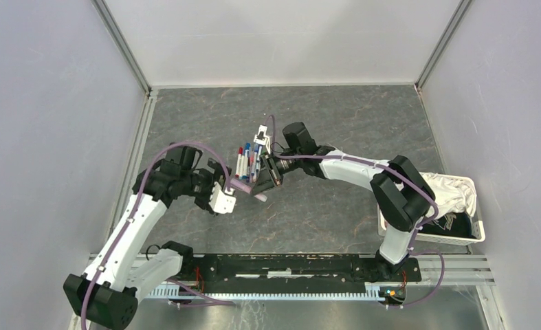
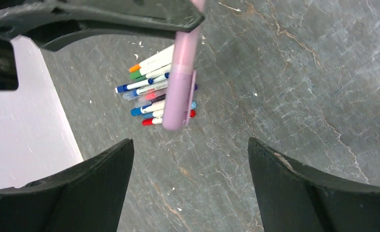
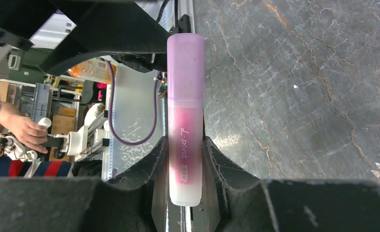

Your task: Open the pen caps

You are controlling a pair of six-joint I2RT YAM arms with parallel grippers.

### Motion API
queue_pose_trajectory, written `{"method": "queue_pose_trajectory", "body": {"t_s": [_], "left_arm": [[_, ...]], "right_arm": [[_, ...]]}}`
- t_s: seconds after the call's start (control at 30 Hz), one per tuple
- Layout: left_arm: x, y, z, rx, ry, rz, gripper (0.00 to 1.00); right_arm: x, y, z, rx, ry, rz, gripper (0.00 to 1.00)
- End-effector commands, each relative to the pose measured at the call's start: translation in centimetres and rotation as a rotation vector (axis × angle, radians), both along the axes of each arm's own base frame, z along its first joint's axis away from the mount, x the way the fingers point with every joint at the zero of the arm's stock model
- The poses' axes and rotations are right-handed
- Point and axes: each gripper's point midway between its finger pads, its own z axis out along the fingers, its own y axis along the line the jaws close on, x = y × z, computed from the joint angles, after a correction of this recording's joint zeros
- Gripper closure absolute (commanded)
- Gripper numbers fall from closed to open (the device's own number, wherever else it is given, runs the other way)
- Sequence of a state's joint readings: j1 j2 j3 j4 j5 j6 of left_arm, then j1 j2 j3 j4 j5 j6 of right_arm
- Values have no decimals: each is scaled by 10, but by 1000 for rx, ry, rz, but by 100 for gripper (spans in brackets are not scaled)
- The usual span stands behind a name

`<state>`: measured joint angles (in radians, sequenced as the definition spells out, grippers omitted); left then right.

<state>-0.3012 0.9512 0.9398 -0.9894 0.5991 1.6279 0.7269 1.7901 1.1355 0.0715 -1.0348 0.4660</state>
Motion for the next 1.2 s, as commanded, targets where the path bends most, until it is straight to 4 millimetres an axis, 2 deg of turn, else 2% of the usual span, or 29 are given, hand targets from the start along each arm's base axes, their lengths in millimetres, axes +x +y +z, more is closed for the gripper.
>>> {"method": "queue_pose_trajectory", "body": {"t_s": [0.0,0.13,0.3,0.43,0.57,0.63,0.7,0.77,0.87,1.03,1.13,1.17], "left_arm": [[-5,-2,-1,54,-110,-125,9],[-8,-15,5,5,-145,-166,15],[-7,-24,4,17,-182,-203,21],[-2,-28,3,41,-186,-205,34],[1,-28,0,73,-184,-202,53],[1,-29,-2,85,-175,-201,67],[0,-32,-2,87,-165,-202,87],[0,-35,1,77,-150,-188,97],[0,-35,4,75,-150,-178,98],[-1,-36,6,73,-157,-178,98],[1,-36,9,75,-159,-167,98],[3,-35,9,78,-157,-157,98]], "right_arm": [[3,14,27,86,-7,38,99],[3,20,32,94,-7,46,99],[0,27,33,96,-6,53,99],[-3,30,36,101,-9,63,99],[-2,32,40,108,-16,67,97],[-2,33,42,110,-21,64,92],[-1,35,40,105,-21,64,81],[0,37,37,92,-36,64,67],[-1,40,29,63,-38,72,58],[-1,51,35,79,-35,83,57],[-3,53,36,79,-39,96,61],[-4,52,35,76,-41,98,67]]}}
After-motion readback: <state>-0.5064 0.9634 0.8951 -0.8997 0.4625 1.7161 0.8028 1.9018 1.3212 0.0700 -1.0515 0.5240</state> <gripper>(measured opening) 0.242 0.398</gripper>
